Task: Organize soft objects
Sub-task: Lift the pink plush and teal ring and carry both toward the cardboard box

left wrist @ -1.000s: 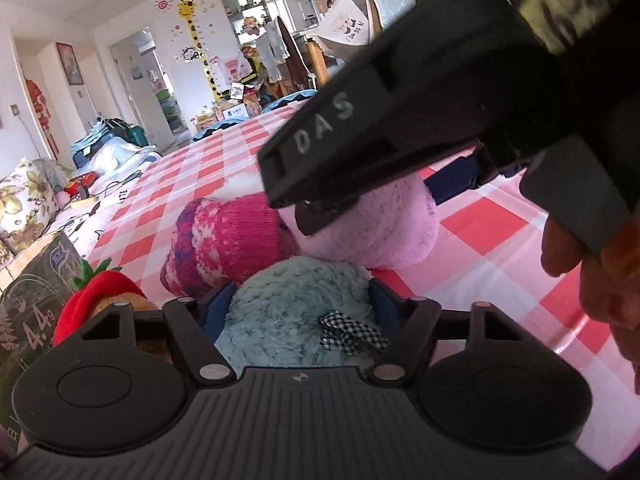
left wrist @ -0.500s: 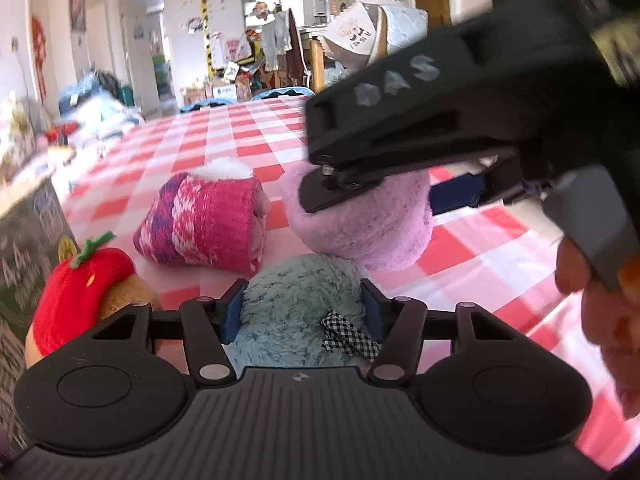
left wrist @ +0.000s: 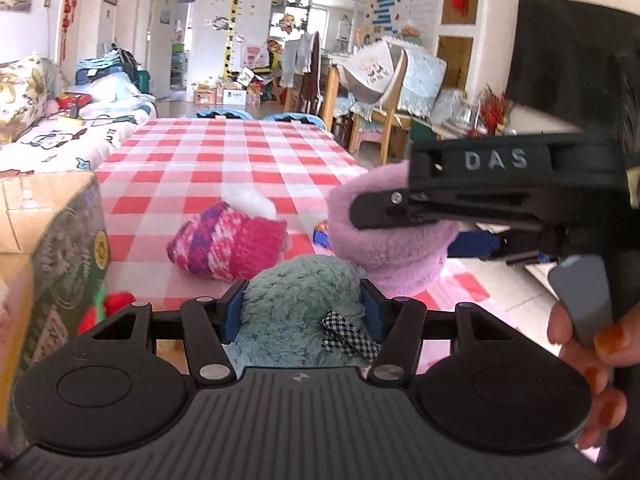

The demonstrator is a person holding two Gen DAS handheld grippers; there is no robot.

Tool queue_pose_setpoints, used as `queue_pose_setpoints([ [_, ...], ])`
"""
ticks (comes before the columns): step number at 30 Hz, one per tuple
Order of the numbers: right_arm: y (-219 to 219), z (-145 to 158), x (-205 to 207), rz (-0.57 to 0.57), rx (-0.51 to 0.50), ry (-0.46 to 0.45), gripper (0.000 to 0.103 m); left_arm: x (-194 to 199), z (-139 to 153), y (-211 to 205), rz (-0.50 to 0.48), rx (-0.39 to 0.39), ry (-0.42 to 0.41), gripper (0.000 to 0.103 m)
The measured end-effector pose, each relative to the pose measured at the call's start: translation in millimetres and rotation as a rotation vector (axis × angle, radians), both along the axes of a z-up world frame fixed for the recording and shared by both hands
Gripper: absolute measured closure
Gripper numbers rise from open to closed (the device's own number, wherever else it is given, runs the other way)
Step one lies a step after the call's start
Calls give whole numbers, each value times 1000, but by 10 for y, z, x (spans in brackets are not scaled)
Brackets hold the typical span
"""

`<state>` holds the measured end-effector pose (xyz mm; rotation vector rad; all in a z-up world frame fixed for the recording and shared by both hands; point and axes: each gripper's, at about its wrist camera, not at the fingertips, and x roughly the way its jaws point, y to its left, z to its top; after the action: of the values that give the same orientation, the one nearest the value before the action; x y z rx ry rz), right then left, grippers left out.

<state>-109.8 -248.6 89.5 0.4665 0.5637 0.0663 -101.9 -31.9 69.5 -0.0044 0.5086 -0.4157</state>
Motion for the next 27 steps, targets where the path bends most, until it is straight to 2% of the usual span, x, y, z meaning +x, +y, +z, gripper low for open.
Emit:
queue_pose_setpoints([
  [5,53,150,-80,-26,-3,-40,30,-90,153,74,16,-41,-16,32],
  [22,598,545,-135,-7,-236,-166,30,-50,360,437,90,-70,-69,32],
  [27,715,587,-90,5,-270,-183,30,-38,394,551,119,-72,-75,32],
])
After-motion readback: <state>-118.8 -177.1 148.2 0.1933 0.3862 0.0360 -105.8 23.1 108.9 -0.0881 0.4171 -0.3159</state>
